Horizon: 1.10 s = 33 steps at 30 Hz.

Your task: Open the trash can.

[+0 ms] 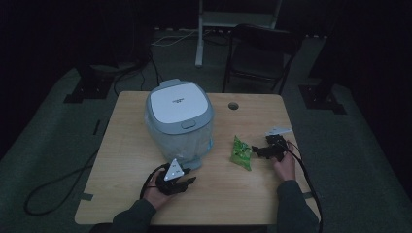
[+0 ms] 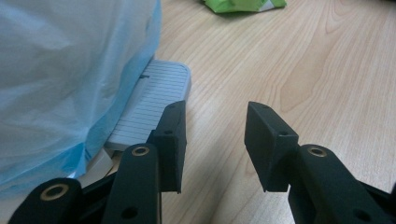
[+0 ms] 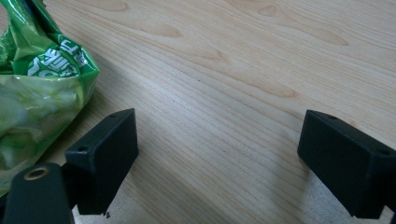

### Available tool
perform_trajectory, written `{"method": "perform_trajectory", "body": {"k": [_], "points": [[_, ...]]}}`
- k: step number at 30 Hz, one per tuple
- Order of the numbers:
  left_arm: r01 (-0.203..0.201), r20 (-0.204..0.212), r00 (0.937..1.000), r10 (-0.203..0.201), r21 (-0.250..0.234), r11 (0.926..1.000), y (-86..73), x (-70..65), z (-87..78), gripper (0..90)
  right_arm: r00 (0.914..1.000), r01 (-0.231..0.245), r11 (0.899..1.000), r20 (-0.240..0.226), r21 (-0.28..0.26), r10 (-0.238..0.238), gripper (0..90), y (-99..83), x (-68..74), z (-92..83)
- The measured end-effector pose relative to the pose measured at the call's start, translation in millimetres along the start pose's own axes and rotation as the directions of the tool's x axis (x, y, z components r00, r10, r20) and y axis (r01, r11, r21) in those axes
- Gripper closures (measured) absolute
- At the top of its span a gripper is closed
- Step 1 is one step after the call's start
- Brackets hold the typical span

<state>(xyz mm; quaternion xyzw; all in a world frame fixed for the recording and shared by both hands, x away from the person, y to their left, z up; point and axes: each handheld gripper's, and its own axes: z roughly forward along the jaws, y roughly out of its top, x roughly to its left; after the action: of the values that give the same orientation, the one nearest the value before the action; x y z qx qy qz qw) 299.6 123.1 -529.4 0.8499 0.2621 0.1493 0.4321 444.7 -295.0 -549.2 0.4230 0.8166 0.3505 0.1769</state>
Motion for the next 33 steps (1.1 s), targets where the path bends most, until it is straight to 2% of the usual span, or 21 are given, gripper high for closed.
{"method": "perform_trajectory", "body": {"k": [6,9,10,12,13,14,19,28,30,33], "points": [[0.011,-0.004,0.9999,-0.011,0.001,0.9999,1.0,1.3,-0.5,60.2,1.0000,0.000,1.000,0.000,0.000,0.000,11.2,0.0,0.0,0.0],[0.018,-0.008,0.9998,-0.018,0.002,0.9998,1.3,2.2,0.1,70.9,1.0000,0.000,1.000,0.000,0.000,0.000,11.2,0.0,0.0,0.0],[0.019,-0.009,0.9998,-0.019,0.006,0.9998,1.7,2.4,0.5,70.9,1.0000,0.000,1.000,0.000,0.000,0.000,11.2,0.0,0.0,0.0],[0.013,-0.026,0.9996,-0.012,0.015,0.9998,2.8,2.6,1.0,84.4,1.0000,0.000,1.000,0.001,0.000,0.000,11.2,0.0,0.0,-0.1],[0.017,-0.030,0.9994,-0.016,0.014,0.9998,3.4,2.6,1.5,89.0,1.0000,0.000,1.000,0.000,0.000,0.000,11.2,0.0,0.0,0.0],[0.015,-0.031,0.9994,-0.015,0.014,0.9998,4.3,3.1,1.7,90.0,1.0000,0.000,1.000,0.001,0.000,0.000,11.2,0.0,0.1,-0.1],[0.006,-0.055,0.9985,-0.005,0.011,0.9999,10.6,5.0,3.2,90.0,1.0000,0.000,1.000,0.001,0.000,0.000,11.2,-0.1,0.1,-0.1],[0.026,-0.095,0.9951,-0.025,0.009,0.9996,12.9,14.5,12.1,90.0,1.0000,-0.002,1.000,0.003,0.000,0.002,11.3,-0.1,0.4,-0.1],[0.038,-0.091,0.9952,-0.038,0.000,0.9993,13.3,15.5,13.6,90.0,1.0000,-0.002,1.000,0.004,0.000,0.002,11.3,-0.1,0.4,-0.1],[0.029,-0.085,0.9959,-0.029,-0.006,0.9996,14.0,16.3,15.5,90.0,1.0000,-0.003,1.000,0.004,-0.001,0.003,11.3,-0.2,0.5,-0.1]]}}
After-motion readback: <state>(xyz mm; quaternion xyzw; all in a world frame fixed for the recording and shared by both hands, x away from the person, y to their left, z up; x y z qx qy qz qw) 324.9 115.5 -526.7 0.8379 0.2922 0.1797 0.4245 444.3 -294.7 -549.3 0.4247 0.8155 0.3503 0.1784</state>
